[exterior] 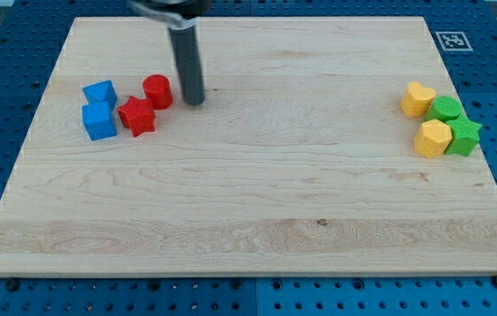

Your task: Push red circle above red star

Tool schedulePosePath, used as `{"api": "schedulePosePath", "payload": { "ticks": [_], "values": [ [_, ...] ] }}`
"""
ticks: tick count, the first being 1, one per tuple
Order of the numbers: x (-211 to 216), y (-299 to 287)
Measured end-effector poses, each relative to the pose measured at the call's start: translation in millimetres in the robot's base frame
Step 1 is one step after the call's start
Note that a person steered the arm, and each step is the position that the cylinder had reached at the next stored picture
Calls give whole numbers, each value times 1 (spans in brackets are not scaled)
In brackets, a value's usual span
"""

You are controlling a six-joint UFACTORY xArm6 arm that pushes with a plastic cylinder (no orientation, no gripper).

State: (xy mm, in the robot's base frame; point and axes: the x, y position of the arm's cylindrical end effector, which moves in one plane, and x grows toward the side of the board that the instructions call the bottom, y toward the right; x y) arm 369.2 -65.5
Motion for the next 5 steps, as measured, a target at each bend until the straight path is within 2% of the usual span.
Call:
{"api": "schedulePosePath", "payload": {
  "ticks": [1, 4, 5],
  "values": [
    [-23, -17],
    [-4, -74],
    [-5, -66]
  ]
}}
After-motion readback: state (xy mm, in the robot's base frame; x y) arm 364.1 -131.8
